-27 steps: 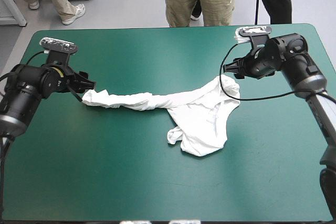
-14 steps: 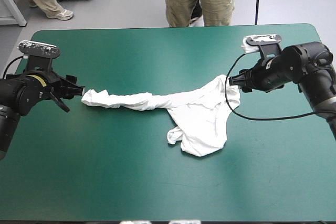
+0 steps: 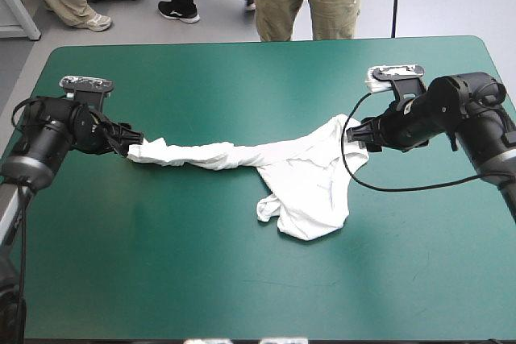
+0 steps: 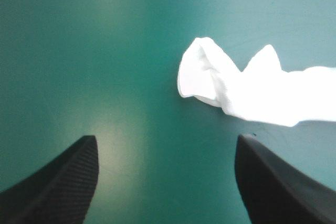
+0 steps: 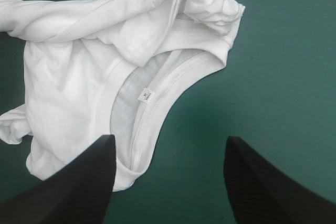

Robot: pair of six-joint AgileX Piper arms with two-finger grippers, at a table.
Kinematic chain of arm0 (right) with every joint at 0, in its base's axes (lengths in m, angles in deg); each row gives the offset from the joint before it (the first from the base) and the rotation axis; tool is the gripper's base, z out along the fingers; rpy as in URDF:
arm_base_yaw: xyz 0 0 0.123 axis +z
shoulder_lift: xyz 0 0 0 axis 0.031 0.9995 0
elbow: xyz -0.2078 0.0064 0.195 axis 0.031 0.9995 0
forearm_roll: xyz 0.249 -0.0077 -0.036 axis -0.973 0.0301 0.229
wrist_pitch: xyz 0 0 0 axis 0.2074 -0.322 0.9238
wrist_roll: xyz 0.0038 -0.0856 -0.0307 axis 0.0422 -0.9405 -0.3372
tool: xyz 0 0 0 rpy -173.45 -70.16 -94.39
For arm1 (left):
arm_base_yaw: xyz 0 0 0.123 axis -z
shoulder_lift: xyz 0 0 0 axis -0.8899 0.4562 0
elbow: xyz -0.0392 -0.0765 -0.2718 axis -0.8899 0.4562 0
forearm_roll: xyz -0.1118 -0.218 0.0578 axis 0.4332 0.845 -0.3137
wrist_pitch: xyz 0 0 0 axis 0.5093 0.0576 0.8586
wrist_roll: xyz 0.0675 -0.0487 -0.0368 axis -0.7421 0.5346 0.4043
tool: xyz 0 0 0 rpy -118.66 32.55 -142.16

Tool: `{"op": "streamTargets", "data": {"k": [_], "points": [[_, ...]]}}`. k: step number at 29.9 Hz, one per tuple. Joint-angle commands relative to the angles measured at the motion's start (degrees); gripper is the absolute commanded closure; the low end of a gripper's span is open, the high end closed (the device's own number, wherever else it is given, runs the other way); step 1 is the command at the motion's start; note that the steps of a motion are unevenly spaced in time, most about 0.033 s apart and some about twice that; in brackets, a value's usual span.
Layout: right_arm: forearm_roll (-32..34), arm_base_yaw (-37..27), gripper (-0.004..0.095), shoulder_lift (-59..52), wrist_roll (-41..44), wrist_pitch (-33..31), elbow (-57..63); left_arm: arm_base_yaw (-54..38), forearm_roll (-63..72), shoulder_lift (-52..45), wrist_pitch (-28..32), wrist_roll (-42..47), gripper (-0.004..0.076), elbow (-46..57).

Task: Fold the cloth

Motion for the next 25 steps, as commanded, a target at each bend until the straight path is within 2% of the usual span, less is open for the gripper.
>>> {"op": "streamTargets", "data": {"k": [1, 8, 17, 19, 20, 23, 24, 25], "points": [[-0.7, -0.2, 0.0345, -2.2, -0.7, 2.2, -1.3, -0.3, -1.0, 2.6, 2.8, 0.4, 0.0198, -1.6], [-1.1, -0.2, 0.0345, -2.2, -1.8, 1.9, -1.3, -0.3, -1.0, 11.0, 7.4, 0.4, 0.0198, -2.7], [-2.2, -0.2, 0.0345, -2.2, -1.8, 1.1, -1.3, -0.3, 1.7, 22.5, 6.5, 0.3, 0.0209, -9.2], [-2.2, -0.2, 0.0345, -2.2, -2.1, 1.0, -1.3, -0.3, 2.8, 24.0, 6.0, 0.3, 0.0283, -9.2], [-2.2, -0.2, 0.0345, -2.2, -2.1, 0.8, -1.3, -0.3, 2.9, 24.4, 5.7, 0.3, 0.0355, -9.2], [-2.3, 0.7, 0.0345, -2.2, -2.1, -1.6, -1.3, -0.3, 2.9, 25.0, 4.0, 0.4, 0.0666, -9.2], [-2.1, 1.9, 0.0345, -2.2, -2.1, -2.4, -1.3, -0.3, 2.1, 25.0, 3.8, 0.5, 0.0729, -9.2], [-1.9, 3.6, 0.0345, -2.2, -2.1, -2.9, -1.2, -0.3, 1.4, 25.0, 3.8, 0.5, 0.0724, -9.2]]}}
